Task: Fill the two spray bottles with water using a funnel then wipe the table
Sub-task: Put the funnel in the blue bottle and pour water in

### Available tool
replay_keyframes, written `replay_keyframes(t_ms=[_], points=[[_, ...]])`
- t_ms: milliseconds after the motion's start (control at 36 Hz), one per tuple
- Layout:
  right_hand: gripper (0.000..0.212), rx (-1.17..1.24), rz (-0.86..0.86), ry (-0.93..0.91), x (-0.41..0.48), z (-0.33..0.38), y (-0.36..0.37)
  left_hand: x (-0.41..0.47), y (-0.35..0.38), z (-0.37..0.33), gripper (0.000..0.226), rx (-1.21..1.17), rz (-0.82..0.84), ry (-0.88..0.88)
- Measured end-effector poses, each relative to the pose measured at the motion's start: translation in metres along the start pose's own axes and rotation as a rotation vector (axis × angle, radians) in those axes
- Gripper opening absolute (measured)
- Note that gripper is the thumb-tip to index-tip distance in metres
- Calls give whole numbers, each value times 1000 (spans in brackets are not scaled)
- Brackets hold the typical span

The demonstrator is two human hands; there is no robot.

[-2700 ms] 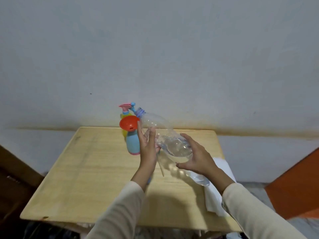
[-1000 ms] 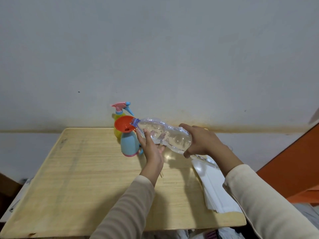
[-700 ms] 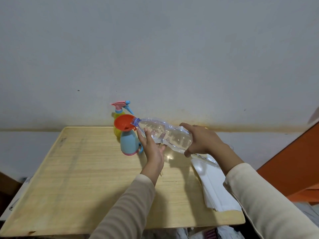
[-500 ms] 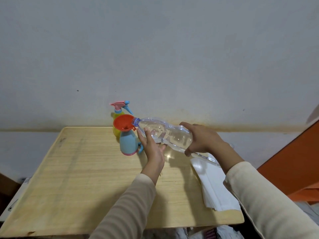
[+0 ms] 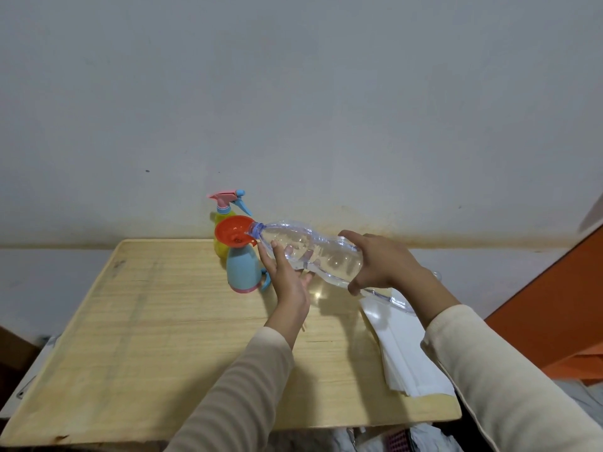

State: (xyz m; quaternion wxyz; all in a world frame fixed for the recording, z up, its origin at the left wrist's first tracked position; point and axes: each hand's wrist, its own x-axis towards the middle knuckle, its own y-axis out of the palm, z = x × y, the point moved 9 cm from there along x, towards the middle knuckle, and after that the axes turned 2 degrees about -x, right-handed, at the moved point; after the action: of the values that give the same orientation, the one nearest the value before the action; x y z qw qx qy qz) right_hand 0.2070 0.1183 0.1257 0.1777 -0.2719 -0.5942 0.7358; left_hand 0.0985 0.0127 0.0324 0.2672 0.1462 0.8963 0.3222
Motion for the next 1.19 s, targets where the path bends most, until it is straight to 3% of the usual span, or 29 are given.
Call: replay_keyframes(t_ms=[389, 583, 917, 1194], points=[[106, 131, 33, 16, 3, 1, 26, 0, -6, -14, 53, 114, 43, 34], [109, 338, -23, 5, 4, -3, 39, 5, 0, -28, 52, 230, 73, 109], [108, 793, -292, -42, 2, -25, 61, -18, 71, -49, 50, 563, 382, 385], [109, 938, -372, 33, 18, -45, 82, -31, 118, -16, 57, 883, 706, 528]])
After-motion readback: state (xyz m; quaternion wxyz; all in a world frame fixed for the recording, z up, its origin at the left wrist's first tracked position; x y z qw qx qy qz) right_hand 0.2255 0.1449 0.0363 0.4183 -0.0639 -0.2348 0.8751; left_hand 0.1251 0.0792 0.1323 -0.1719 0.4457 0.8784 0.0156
